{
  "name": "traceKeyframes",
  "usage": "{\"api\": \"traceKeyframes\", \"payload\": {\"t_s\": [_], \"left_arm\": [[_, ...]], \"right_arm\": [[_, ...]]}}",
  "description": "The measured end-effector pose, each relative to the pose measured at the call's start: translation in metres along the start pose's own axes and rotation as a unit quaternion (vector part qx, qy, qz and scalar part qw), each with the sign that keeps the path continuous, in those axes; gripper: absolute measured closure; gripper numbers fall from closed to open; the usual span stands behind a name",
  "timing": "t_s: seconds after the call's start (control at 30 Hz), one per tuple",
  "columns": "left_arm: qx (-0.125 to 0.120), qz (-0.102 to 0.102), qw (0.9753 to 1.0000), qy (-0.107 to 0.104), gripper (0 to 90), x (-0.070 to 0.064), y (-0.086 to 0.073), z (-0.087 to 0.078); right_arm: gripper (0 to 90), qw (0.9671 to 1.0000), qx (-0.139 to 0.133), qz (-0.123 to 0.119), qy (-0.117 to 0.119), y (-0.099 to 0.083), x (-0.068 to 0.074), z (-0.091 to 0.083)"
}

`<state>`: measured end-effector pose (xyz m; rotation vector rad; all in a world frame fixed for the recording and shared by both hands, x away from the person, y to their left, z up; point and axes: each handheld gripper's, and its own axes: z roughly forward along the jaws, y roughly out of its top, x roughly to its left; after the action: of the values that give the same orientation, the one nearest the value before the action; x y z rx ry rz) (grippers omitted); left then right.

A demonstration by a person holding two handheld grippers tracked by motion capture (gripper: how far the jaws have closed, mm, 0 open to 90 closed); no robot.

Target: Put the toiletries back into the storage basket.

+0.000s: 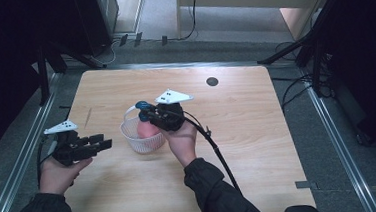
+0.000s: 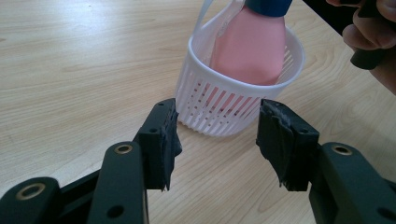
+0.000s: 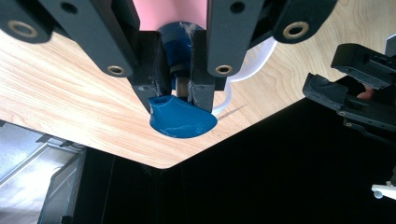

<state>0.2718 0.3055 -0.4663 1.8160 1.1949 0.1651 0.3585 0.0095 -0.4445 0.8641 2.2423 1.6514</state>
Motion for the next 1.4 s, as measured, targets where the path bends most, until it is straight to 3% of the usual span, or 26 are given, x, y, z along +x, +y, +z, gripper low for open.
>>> {"api": "traceKeyframes", "payload": {"t_s": [0.17, 0.53, 0.67, 1.0, 1.4], "left_arm": [[0.002, -0.001, 1.0, 0.0, 48.1, 0.0, 0.0, 0.001], [0.003, 0.001, 1.0, -0.002, 48.0, -0.001, 0.002, 0.003], [0.002, 0.001, 1.0, -0.003, 47.9, -0.001, 0.003, 0.004], [0.006, 0.004, 1.0, -0.005, 47.8, -0.001, 0.004, 0.006], [0.005, 0.002, 1.0, -0.006, 47.4, -0.001, 0.004, 0.007]], "right_arm": [[72.0, 0.9999, 0.01, 0.001, 0.006, 0.001, 0.0, -0.001], [68.6, 0.9994, 0.031, -0.015, 0.004, 0.002, 0.001, -0.009], [65.7, 0.9993, 0.036, -0.007, 0.011, 0.002, 0.0, -0.012], [60.5, 0.9988, 0.042, -0.014, 0.02, -0.003, 0.002, -0.017], [47.7, 0.9988, 0.041, -0.014, 0.023, -0.005, 0.003, -0.022]]}}
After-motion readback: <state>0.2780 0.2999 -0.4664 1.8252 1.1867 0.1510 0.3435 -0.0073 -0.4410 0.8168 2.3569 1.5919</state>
